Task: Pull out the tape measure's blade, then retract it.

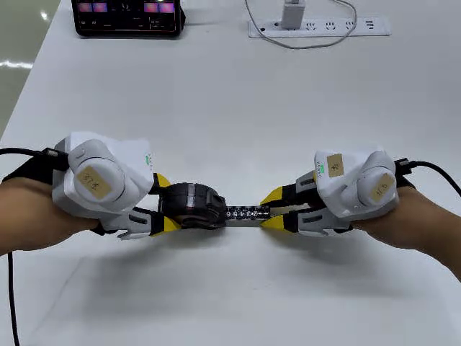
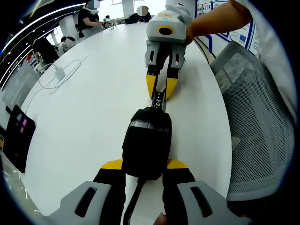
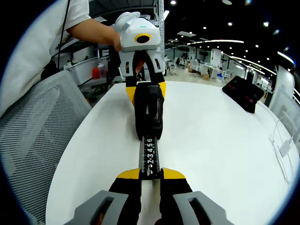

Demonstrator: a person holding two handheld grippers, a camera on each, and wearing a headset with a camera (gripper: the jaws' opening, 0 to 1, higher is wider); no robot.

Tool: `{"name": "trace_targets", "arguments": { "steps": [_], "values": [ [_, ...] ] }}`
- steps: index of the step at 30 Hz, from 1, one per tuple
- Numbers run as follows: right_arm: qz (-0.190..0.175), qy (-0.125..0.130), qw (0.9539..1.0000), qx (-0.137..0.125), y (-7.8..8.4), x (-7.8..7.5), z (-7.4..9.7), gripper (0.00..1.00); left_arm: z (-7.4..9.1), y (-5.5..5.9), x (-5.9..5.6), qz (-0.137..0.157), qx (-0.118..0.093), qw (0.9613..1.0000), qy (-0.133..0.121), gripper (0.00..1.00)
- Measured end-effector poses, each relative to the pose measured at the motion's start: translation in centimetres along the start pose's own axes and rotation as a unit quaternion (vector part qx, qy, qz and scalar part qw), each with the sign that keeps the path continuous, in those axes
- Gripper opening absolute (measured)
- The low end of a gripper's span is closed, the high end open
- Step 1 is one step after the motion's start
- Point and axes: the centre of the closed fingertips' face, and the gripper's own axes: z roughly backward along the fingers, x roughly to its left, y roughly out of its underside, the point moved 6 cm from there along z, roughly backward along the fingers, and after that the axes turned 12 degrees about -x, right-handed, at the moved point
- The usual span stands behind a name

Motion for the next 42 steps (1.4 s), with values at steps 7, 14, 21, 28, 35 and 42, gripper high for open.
{"name": "trace_targets", "arguments": {
  "steps": [7,14,21,28,35,42],
  "values": [
    [0.001,0.001,1.0000,0.004,0.3,0.0,0.7,0.11,0.0,0.0,0.0,0.000,0.001,1.0000,0.000,0.24],
    [0.001,0.002,1.0000,0.007,0.5,0.0,1.1,0.11,0.0,-0.1,-0.1,0.000,0.004,1.0000,-0.001,0.24],
    [0.002,0.003,0.9999,0.010,0.6,-0.1,1.6,0.11,0.0,-0.2,-0.1,0.000,0.006,1.0000,0.000,0.24],
    [0.000,0.007,0.9999,0.015,0.9,0.0,2.1,0.11,-0.1,-0.2,-0.1,-0.001,0.007,1.0000,-0.001,0.24],
    [-0.001,0.009,0.9998,0.017,1.0,0.0,2.7,0.11,0.0,-0.2,-0.1,0.000,0.007,1.0000,-0.001,0.24],
    [-0.004,0.013,0.9997,0.019,1.3,-0.1,3.3,0.11,0.0,-0.2,-0.1,0.001,0.005,1.0000,-0.003,0.24]
  ]
}}
